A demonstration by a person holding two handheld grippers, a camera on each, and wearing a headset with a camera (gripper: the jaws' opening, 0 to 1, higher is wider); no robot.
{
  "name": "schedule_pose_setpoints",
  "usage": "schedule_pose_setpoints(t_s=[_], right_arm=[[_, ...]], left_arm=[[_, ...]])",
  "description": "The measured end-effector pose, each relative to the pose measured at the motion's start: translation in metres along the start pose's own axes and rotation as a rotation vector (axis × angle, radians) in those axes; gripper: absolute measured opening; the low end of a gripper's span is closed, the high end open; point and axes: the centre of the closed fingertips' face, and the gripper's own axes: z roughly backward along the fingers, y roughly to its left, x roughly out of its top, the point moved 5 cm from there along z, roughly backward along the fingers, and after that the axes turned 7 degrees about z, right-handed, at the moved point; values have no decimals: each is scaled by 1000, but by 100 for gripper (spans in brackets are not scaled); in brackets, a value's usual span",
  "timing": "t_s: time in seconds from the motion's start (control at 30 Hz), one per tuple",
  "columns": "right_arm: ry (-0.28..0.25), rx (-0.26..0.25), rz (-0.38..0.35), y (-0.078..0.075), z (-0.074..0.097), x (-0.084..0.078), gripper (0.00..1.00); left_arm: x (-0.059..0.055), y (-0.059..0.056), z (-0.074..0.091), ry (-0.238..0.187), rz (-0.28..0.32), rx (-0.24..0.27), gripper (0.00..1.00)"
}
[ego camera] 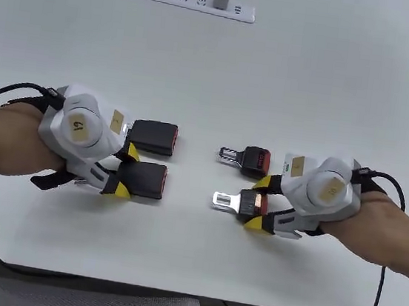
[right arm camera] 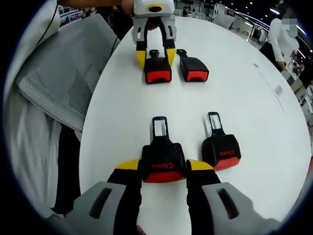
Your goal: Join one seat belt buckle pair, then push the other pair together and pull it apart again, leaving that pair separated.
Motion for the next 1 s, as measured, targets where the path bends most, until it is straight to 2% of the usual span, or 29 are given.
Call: schedule_pose_setpoints(t_s=[0.3,0.47,0.67,1.0], right_arm=[[-55,-8,-24,-3,-19,27,34],[-69,-9,-22,-1,-23,38,34],[-76,-25,-21,-2,-28,47,33],[-75,-32,-18,-4,-35,57,34]], left_arm=[[0,0,0,4,-9,3,34],[2,-1,0,13,-6,6,34],[2,1,0,34,-9,9,34],[0,2,-1,29,-6,10,34]])
